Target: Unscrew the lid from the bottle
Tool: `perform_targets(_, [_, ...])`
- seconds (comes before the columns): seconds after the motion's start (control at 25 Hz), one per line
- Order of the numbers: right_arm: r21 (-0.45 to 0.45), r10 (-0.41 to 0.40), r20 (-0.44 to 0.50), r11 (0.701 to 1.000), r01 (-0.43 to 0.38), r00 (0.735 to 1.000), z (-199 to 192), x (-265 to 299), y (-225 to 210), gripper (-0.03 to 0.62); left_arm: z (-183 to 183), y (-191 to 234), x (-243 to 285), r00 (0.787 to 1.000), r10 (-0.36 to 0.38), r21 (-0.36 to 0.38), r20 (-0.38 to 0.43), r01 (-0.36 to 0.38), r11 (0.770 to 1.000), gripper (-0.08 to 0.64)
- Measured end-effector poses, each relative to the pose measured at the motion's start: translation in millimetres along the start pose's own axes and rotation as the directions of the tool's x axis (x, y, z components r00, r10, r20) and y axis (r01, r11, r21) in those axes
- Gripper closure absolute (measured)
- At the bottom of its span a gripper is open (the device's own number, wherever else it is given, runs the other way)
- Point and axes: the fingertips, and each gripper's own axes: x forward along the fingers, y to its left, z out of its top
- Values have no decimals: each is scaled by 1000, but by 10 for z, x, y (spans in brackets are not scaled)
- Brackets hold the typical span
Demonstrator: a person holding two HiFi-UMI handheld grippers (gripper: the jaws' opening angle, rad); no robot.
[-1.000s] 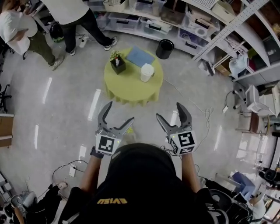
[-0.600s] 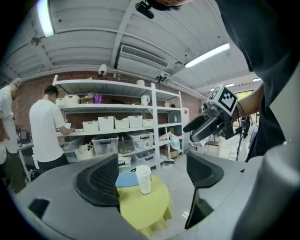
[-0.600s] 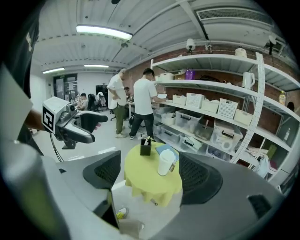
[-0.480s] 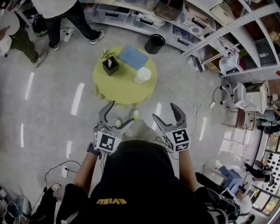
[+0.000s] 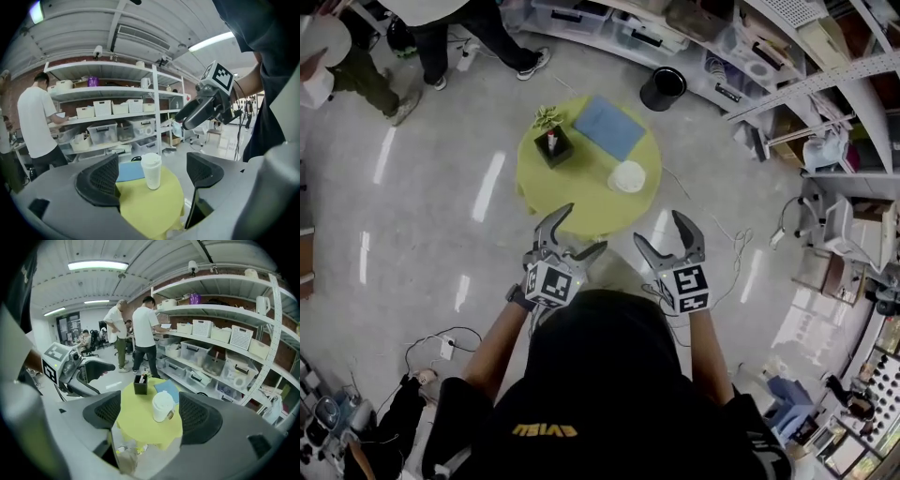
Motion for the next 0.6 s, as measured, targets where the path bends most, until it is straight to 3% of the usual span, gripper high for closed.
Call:
perform_targets(0.28, [-42, 136, -101, 989, -141, 986, -157, 744, -380, 207, -538, 117, 867, 985, -28, -4, -173, 27, 1000, 97])
perform_targets(0.44, [-56, 198, -184, 976, -212, 963, -360, 1103, -422, 204, -817, 217, 1244, 980, -34, 11, -197, 37, 999, 95])
perform_targets(0.6, [-99, 179, -260, 973, -210, 949, -497, 1411, -453, 181, -1206, 200, 1557, 973, -136, -43, -184, 131, 991, 95])
